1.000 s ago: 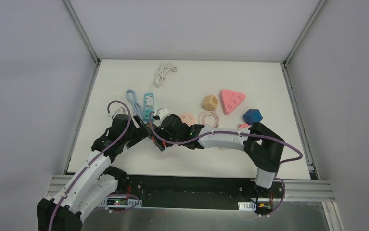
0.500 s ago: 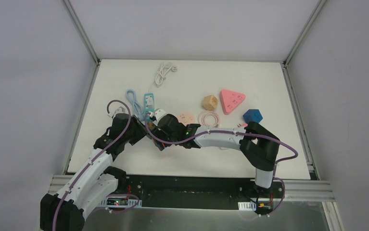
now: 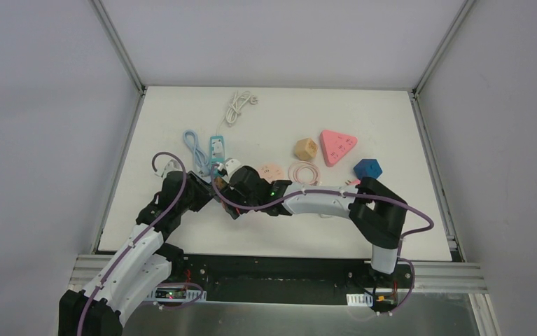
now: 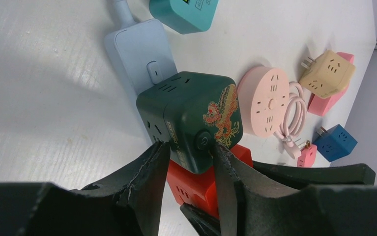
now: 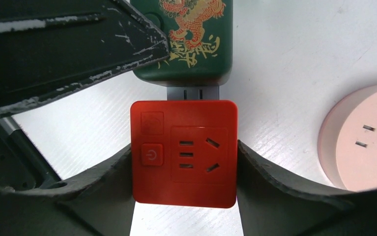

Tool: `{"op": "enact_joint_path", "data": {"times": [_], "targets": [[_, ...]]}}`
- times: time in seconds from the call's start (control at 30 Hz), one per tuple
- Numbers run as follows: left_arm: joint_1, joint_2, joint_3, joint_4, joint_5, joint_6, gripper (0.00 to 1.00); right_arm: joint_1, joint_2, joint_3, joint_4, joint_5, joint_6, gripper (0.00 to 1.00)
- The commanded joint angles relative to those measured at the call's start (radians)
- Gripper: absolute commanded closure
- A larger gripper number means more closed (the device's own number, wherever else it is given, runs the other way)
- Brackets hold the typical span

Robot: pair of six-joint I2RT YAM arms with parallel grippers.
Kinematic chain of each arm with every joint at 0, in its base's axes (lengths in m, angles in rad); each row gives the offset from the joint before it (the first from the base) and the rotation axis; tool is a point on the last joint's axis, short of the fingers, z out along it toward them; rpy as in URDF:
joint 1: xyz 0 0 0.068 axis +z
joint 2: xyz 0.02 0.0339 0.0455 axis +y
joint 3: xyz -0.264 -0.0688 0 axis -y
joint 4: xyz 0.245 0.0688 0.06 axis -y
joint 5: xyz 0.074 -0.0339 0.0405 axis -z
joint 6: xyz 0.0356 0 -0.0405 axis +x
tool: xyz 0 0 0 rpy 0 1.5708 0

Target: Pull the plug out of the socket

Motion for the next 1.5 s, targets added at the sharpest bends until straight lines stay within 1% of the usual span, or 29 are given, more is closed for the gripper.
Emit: {"op": "enact_joint_path", "data": {"times": [0.0, 0.13, 0.2, 0.3, 0.33, 0.4, 0.43, 0.57, 0.63, 0.7, 0.87, 0.93, 0.97, 1.03, 1.07, 1.13, 1.23, 1.3, 1.43, 1.47], "targets": [[0.013, 0.02, -0.053, -0.171, -0.061, 0.015, 0.62, 0.069, -0.002, 0.08, 0.018, 0.093, -0.034, 1.0], [0.013, 0.021, -0.052, -0.179, -0.073, 0.016, 0.62, 0.059, -0.042, 0.057, 0.039, 0.099, -0.035, 1.0], [0.013, 0.019, -0.052, -0.184, -0.078, 0.017, 0.62, 0.03, -0.074, 0.035, 0.074, 0.033, 0.003, 1.0], [0.013, 0.016, -0.05, -0.188, -0.084, 0.02, 0.63, -0.023, -0.119, -0.019, 0.165, -0.126, 0.075, 1.0], [0.013, 0.015, -0.049, -0.189, -0.086, 0.021, 0.63, -0.026, -0.124, -0.03, 0.188, -0.144, 0.089, 1.0], [0.013, 0.014, -0.05, -0.191, -0.087, 0.023, 0.63, -0.009, -0.105, -0.016, 0.178, -0.13, 0.077, 1.0], [0.013, 0.014, -0.05, -0.191, -0.087, 0.025, 0.63, 0.009, -0.087, -0.001, 0.152, -0.098, 0.054, 1.0], [0.014, 0.02, -0.047, -0.196, -0.087, 0.034, 0.63, 0.105, -0.019, 0.072, 0.055, 0.153, -0.086, 1.0], [0.015, 0.023, -0.046, -0.196, -0.088, 0.037, 0.63, 0.115, -0.005, 0.094, 0.034, 0.194, -0.108, 1.0], [0.015, 0.028, -0.046, -0.195, -0.088, 0.038, 0.63, 0.102, -0.028, 0.082, 0.052, 0.17, -0.091, 1.0], [0.015, 0.03, -0.042, -0.197, -0.089, 0.044, 0.63, -0.001, -0.131, -0.041, 0.194, -0.043, 0.064, 1.0], [0.015, 0.028, -0.041, -0.202, -0.091, 0.047, 0.63, -0.038, -0.15, -0.072, 0.231, -0.136, 0.114, 1.0], [0.015, 0.029, -0.037, -0.207, -0.093, 0.049, 0.63, -0.043, -0.149, -0.071, 0.231, -0.153, 0.118, 1.0], [0.015, 0.028, -0.028, -0.216, -0.094, 0.057, 0.63, -0.024, -0.123, -0.027, 0.163, -0.128, 0.079, 1.0], [0.015, 0.03, -0.022, -0.223, -0.095, 0.064, 0.63, 0.005, -0.101, 0.006, 0.116, -0.096, 0.045, 1.0], [0.015, 0.03, -0.016, -0.234, -0.097, 0.071, 0.63, 0.04, -0.061, 0.063, 0.044, 0.012, -0.015, 1.0], [0.015, 0.023, -0.02, -0.243, -0.101, 0.075, 0.64, 0.065, -0.036, 0.098, -0.006, 0.074, -0.049, 1.0], [0.015, 0.014, -0.025, -0.246, -0.102, 0.078, 0.64, 0.053, -0.057, 0.086, 0.005, 0.062, -0.045, 1.0], [0.015, 0.004, -0.028, -0.252, -0.11, 0.089, 0.64, -0.008, -0.131, 0.019, 0.116, -0.061, 0.026, 1.0], [0.015, 0.004, -0.028, -0.25, -0.11, 0.091, 0.64, -0.018, -0.136, 0.003, 0.131, -0.069, 0.039, 1.0]]}}
